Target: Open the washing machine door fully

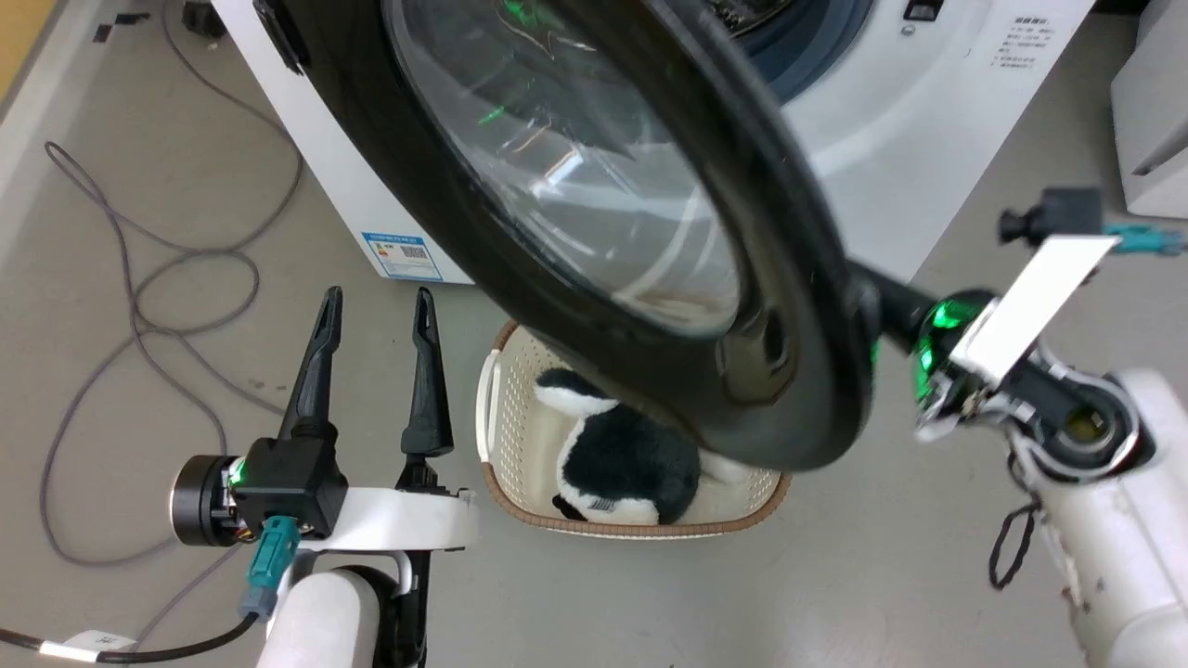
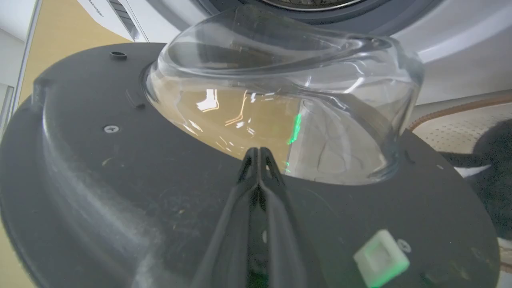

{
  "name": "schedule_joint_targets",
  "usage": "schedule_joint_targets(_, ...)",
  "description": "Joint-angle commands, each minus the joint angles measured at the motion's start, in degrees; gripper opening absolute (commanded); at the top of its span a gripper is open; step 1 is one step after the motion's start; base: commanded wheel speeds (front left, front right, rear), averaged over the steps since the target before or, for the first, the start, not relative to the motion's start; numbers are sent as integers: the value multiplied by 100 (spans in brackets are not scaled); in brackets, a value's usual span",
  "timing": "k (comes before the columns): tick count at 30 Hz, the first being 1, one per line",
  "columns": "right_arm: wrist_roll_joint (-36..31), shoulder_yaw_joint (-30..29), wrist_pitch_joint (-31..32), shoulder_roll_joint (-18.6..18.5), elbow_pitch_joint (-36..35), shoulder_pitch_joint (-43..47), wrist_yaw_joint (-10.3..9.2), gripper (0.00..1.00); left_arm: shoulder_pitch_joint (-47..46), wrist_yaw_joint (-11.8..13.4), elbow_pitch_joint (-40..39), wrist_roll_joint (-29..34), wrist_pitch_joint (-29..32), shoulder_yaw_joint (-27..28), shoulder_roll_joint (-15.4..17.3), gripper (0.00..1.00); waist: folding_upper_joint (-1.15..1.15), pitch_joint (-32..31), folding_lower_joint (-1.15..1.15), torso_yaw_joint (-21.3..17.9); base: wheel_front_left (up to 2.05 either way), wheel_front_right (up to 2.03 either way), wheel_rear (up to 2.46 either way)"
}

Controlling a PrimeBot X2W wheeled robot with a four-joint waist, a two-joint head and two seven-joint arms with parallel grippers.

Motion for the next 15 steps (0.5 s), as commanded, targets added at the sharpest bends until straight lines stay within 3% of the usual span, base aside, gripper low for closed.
schedule_joint_targets(1, 29, 60, 66, 63, -110, 167, 39, 0, 84, -37, 15, 28, -32, 21, 7, 100, 0, -46, 0, 9, 0, 0, 0)
schedule_joint_targets(15, 56, 503, 387, 329, -1053, 1278, 39, 0, 346, -72, 136, 15, -32, 1, 7, 100, 0, -544, 0, 160, 0, 0, 0)
